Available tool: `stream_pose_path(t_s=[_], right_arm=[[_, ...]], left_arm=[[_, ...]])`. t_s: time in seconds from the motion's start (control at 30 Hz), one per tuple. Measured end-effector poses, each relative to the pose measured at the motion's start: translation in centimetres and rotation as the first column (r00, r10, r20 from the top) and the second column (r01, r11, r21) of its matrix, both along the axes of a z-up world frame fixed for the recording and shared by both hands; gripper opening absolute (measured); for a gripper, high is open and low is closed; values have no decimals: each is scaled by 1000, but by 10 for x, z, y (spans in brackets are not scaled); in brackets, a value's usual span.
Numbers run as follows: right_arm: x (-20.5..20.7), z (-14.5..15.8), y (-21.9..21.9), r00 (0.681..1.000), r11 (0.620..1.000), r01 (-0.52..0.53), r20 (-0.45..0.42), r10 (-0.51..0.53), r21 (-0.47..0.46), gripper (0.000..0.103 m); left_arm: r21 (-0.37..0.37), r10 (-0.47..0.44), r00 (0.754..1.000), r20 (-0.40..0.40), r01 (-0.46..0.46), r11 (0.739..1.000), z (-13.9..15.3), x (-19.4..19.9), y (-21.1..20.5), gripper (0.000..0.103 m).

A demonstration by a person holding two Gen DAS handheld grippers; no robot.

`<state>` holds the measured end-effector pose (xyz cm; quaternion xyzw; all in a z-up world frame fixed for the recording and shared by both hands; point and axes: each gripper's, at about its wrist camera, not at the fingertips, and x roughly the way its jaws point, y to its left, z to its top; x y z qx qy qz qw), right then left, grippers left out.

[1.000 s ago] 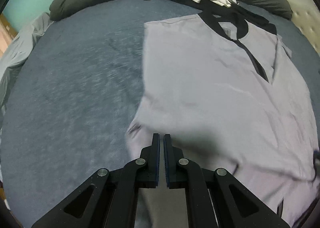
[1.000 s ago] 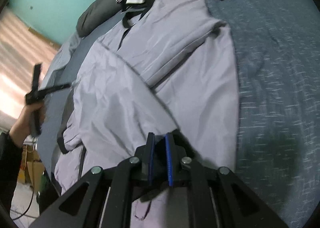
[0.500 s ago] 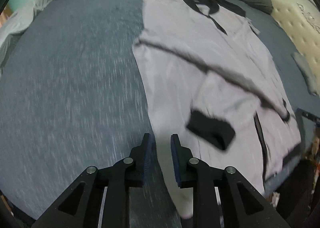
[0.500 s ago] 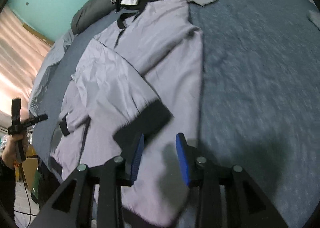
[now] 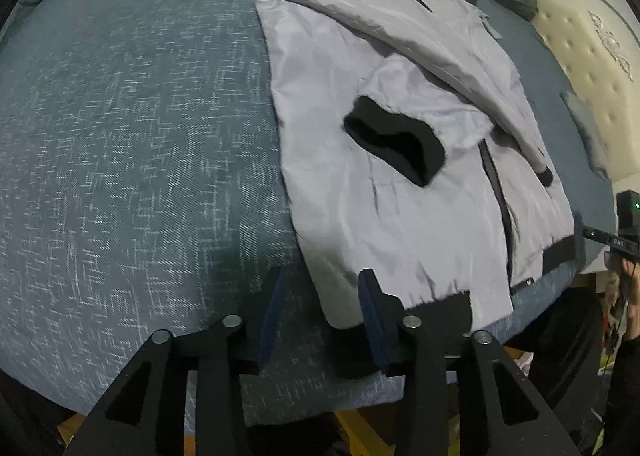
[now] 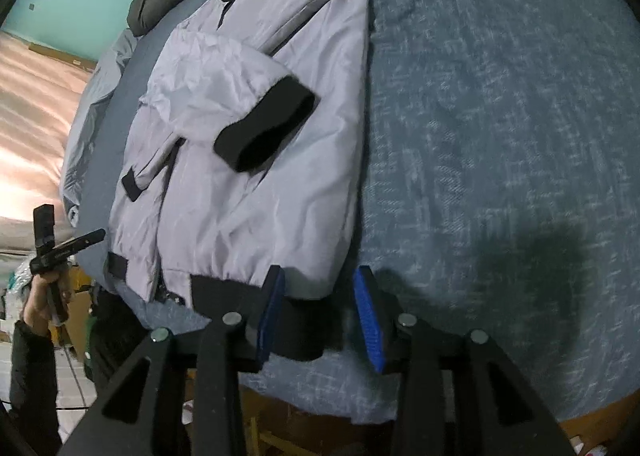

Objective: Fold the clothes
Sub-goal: 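Grasp the black hem band with both grippers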

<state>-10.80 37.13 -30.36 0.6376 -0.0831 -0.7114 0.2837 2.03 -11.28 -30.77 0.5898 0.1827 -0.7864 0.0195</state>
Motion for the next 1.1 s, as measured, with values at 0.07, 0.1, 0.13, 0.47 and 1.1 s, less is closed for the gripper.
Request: stream_pose_path(t_s=[0.07,0.1,0.13,0.47,1.1], right_arm=[[3,-1,-4,1000,1000,-4,12,4,-8,37],[4,-2,-6,1000,1000,-9,18,9,-10,37],[5,-4,-9,1000,1000,-13,27,14,-13,37],[6,-9,-18,999,999,-33,41,33,-3,38],[-1,25,-25,996,990,-82,-32,79,-115,11]], left_arm=[[12,-9,1000,0,9,1000,0,4,5,43],[22,-10,1000,3,10,1000,-2,5,6,43],[35,-12,1000,8,12,999,-5,6,7,43],[82,-29,999,40,25,996,-29,9,18,42],[139,-28,996,-87,40,990,14,2,23,14]])
